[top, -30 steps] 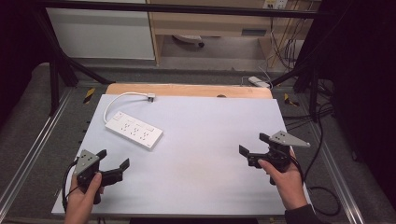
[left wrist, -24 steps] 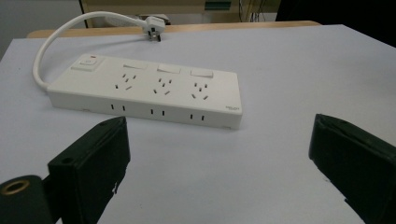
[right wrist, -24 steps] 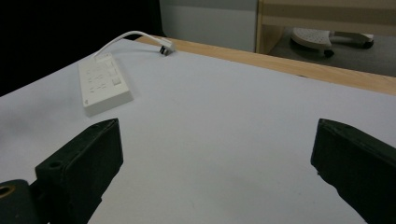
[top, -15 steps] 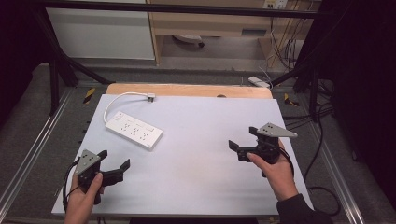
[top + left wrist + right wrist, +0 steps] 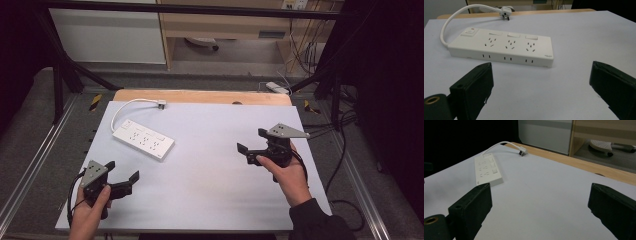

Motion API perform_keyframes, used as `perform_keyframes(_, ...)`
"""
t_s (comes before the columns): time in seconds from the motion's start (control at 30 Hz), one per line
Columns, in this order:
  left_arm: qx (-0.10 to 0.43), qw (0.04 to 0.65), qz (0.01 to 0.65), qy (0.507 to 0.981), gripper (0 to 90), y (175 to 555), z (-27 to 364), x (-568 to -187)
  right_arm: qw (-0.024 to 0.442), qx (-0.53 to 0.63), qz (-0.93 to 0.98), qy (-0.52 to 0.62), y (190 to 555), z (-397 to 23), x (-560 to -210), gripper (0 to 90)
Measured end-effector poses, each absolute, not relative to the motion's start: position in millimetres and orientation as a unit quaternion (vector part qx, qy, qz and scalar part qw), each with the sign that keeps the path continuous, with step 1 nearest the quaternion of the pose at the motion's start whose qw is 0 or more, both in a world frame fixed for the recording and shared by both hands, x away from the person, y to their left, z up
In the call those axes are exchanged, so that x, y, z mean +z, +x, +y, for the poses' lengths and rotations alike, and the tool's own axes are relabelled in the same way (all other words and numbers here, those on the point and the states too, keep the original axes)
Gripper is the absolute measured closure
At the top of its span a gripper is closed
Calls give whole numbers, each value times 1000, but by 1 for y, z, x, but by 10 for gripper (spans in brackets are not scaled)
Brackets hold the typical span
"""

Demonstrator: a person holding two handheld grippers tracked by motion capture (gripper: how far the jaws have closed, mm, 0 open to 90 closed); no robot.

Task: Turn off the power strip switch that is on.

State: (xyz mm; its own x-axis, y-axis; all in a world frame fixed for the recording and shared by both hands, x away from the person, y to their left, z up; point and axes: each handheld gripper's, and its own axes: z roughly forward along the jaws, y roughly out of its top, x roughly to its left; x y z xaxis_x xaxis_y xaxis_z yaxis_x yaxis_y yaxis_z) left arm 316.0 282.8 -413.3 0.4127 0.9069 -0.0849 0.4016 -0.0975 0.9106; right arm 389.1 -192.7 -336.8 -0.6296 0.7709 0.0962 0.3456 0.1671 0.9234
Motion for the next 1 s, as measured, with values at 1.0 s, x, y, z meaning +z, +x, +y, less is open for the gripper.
perform_keyframes(1.0, 264, 470, 473, 696, 53, 317, 282, -415, 196, 525, 750, 352, 416, -139, -331, 60)
